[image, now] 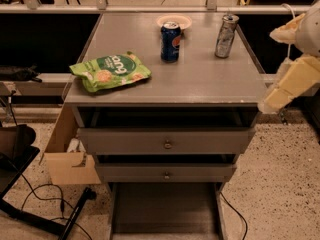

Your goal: Place pepsi can into bottom drawer

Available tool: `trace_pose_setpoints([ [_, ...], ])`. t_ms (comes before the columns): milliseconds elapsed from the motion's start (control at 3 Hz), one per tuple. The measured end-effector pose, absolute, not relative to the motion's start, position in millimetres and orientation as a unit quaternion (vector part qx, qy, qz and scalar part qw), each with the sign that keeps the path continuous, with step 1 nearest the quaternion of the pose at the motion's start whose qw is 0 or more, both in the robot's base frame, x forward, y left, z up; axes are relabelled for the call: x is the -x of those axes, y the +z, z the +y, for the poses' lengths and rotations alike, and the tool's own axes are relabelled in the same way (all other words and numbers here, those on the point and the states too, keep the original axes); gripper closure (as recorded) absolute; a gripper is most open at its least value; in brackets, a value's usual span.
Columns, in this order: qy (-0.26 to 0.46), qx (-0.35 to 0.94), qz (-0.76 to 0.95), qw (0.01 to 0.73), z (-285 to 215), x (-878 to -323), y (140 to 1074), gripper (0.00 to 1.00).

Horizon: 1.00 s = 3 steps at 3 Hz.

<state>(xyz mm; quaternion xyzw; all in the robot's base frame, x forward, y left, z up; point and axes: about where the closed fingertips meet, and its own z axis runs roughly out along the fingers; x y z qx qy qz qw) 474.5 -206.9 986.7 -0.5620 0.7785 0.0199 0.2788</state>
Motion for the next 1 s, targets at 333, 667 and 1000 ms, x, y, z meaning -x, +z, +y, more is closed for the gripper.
trace_pose_setpoints([
  [333,0.082,0.522,0.783,0.328,-196.1,-492.9,972.5,0.00],
  [667,0.138,0.489,0.777,0.373,-184.6,-506.4,960.0,0.00],
  [1000,0.183,0.456,0.766,0.415,-173.7,-525.1,948.2,0.00],
])
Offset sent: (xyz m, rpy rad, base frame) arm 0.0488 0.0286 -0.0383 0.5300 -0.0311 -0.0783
